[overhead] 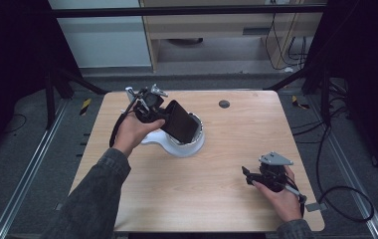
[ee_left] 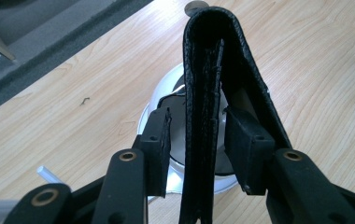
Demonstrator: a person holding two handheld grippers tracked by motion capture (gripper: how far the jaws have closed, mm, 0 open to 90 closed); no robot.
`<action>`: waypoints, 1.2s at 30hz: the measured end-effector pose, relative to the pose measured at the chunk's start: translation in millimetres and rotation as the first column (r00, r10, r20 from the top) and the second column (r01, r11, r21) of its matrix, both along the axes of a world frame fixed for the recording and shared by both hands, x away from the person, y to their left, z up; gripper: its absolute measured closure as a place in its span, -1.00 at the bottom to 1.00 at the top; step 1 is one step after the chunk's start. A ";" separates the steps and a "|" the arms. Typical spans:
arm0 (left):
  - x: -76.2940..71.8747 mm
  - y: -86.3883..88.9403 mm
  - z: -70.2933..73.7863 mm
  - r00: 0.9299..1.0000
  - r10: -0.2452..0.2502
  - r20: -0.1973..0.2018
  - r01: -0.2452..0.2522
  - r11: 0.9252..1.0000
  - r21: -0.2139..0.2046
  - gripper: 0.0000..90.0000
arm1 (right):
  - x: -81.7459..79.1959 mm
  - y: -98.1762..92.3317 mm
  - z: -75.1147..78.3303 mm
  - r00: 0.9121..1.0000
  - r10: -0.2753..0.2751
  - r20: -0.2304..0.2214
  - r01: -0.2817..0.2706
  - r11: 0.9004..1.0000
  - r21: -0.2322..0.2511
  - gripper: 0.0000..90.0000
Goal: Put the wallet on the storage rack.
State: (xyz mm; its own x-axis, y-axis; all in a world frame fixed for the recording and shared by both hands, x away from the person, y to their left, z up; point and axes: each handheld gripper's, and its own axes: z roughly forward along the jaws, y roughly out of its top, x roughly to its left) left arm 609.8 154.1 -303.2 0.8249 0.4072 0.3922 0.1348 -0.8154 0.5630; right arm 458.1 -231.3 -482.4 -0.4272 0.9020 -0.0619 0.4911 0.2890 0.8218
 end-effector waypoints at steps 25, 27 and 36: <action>-3.2 4.6 11.0 0.998 0.037 0.051 -0.037 0.999 -0.014 0.46 | 0.2 1.0 -1.3 1.000 0.011 -0.011 -0.011 1.000 -0.010 -0.63; -6.5 6.6 13.6 0.997 0.055 0.056 -0.053 0.998 -0.038 0.42 | 0.1 1.4 -1.4 1.000 0.011 -0.011 -0.011 1.000 -0.012 -0.63; -11.5 10.9 22.0 0.994 0.070 0.080 -0.065 0.995 -0.074 0.34 | -0.2 2.2 -1.8 1.000 0.013 -0.017 -0.014 1.000 -0.016 -0.63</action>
State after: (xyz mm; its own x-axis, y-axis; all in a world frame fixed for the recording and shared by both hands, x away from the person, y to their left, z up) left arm 598.2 165.0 -281.2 0.7604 0.4900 0.4261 0.1387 -0.7636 0.6306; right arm 457.9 -229.1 -484.1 -0.4403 0.8952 -0.0695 0.5006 0.3090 0.8087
